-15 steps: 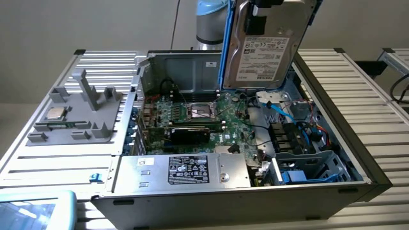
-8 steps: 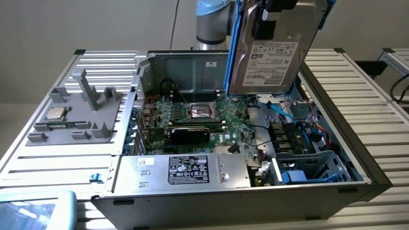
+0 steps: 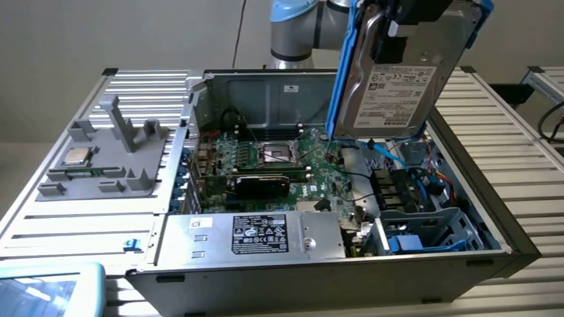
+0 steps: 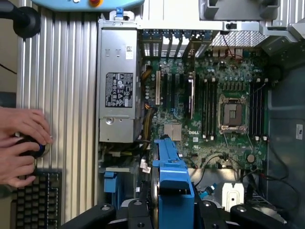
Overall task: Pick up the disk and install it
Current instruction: 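Pick up the disk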
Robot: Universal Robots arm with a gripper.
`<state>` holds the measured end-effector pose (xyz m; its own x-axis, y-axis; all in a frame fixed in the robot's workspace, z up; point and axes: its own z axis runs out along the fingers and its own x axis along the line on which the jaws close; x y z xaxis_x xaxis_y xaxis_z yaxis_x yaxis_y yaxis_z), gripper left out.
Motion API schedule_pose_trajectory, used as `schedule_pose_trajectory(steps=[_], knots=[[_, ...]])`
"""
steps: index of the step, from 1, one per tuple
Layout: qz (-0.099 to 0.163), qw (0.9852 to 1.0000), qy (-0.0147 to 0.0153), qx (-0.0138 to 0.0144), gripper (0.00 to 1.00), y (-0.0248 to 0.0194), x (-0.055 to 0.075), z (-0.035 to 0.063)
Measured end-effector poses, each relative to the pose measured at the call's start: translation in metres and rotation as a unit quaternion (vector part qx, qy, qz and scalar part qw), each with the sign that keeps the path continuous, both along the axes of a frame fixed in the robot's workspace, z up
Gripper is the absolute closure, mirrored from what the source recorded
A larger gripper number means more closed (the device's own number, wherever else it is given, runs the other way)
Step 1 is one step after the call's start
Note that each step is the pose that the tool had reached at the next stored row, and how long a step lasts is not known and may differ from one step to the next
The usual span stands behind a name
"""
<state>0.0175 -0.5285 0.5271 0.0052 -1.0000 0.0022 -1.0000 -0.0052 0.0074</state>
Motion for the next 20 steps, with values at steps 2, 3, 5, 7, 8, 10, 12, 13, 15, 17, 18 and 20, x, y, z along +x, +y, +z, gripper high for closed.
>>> schedule_pose_trajectory(steps=[2, 3, 5, 7, 8, 10, 12, 13, 15, 17, 18, 20], knots=[[0.0, 1.0, 0.0, 0.0, 0.63, -0.0036, 0.006, 0.0], [0.0, 1.0, 0.0, 0.0, 0.63, -0.0054, 0.009, 0.0], [0.0, 1.0, 0.0, 0.0, 0.63, -0.0094, 0.014, 0.0], [0.0, 1.0, 0.0, 0.0, 0.63, -0.0147, 0.019, 0.0], [0.0, 1.0, 0.0, 0.0, 0.63, -0.0175, 0.021, 0.0], [0.0, 1.0, 0.0, 0.0, 0.63, -0.0236, 0.025, 0.0], [0.0, 1.0, 0.0, 0.0, 0.63, -0.0294, 0.03, 0.0001], [0.0, 1.0, 0.0, 0.0, 0.63, -0.0318, 0.033, 0.0], [0.0, 1.0, 0.0, 0.0, 0.63, -0.036, 0.039, 0.0], [0.0, 1.0, 0.0, 0.0, 0.63, -0.04, 0.045, 0.0], [0.0, 1.0, 0.0, 0.0, 0.63, -0.0421, 0.049, 0.0], [0.0, 1.0, 0.0, 0.0, 0.63, -0.0466, 0.055, 0.0]])
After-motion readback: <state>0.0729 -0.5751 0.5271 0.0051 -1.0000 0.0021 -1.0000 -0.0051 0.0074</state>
